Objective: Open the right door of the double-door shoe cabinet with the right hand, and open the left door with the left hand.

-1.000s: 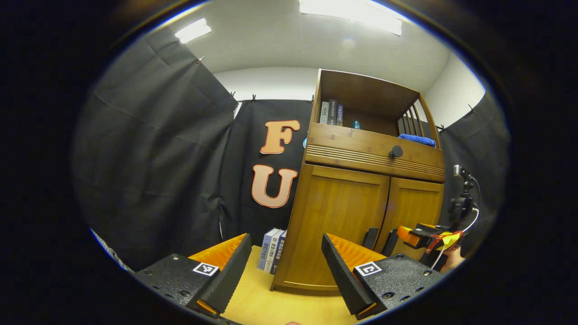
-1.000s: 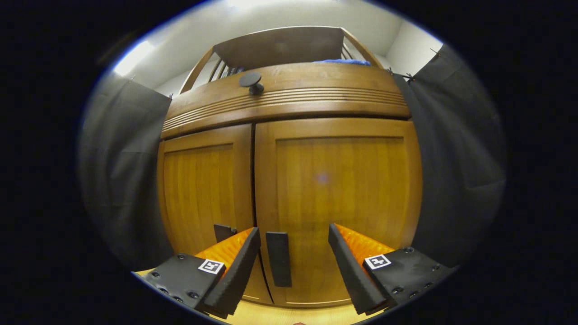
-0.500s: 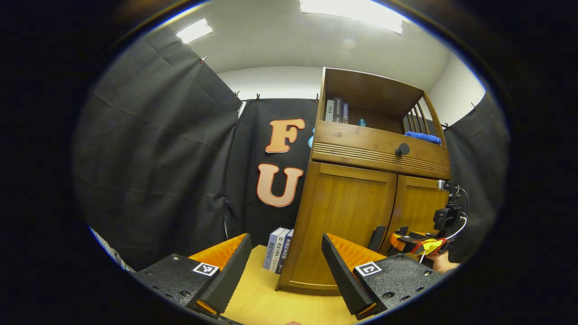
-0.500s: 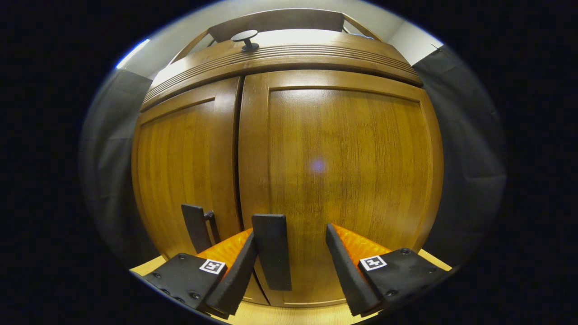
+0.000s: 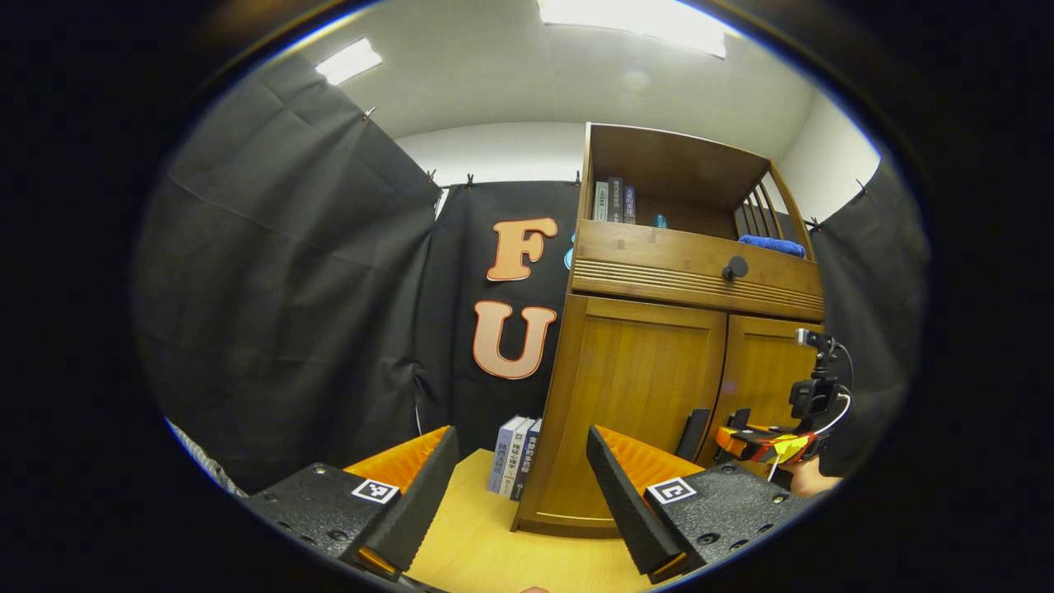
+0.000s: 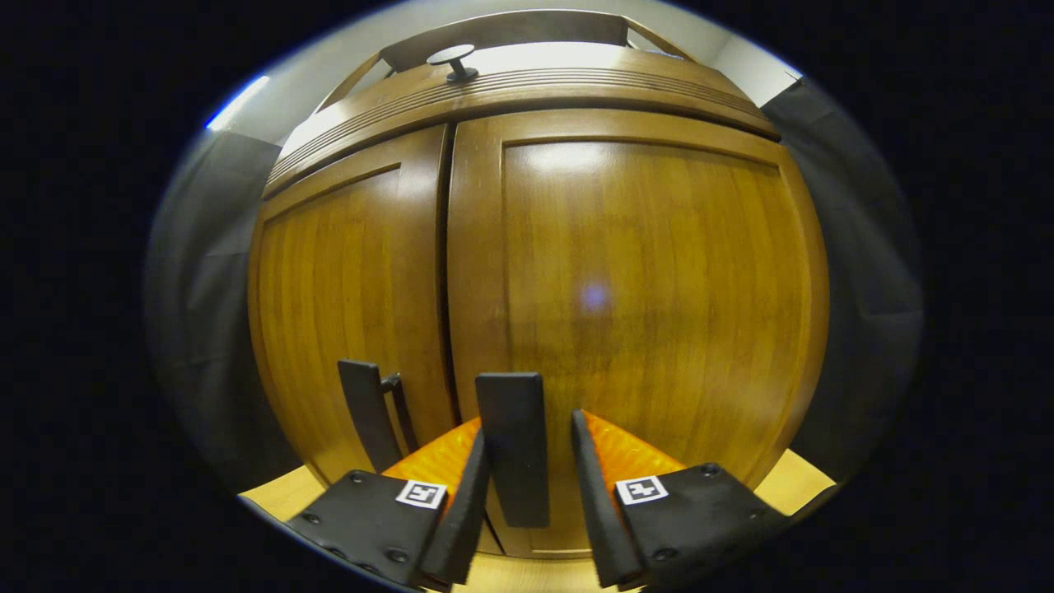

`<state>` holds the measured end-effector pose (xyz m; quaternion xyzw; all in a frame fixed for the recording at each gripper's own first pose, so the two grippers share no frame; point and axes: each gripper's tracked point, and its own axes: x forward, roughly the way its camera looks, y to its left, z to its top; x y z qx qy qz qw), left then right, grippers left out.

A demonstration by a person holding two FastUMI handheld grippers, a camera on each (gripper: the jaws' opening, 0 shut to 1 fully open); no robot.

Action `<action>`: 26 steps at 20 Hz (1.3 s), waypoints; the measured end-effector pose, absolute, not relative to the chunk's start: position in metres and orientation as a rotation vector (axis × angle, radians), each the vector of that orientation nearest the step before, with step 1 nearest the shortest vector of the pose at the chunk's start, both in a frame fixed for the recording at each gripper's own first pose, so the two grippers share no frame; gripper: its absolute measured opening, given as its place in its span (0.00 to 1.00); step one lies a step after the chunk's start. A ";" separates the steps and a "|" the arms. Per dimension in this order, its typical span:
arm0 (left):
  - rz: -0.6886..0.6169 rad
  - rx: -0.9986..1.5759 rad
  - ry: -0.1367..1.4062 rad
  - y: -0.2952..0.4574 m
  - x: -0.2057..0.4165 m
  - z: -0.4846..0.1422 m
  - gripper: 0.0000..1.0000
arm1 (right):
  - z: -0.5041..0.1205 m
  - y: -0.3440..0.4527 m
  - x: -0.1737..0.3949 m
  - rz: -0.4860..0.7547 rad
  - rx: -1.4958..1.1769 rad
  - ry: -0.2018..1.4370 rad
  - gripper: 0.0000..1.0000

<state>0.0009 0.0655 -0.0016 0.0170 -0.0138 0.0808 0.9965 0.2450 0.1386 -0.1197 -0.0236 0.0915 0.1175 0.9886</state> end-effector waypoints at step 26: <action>0.066 0.041 0.028 0.038 -0.014 -0.020 0.95 | -0.094 0.100 0.186 0.225 -0.091 0.166 0.32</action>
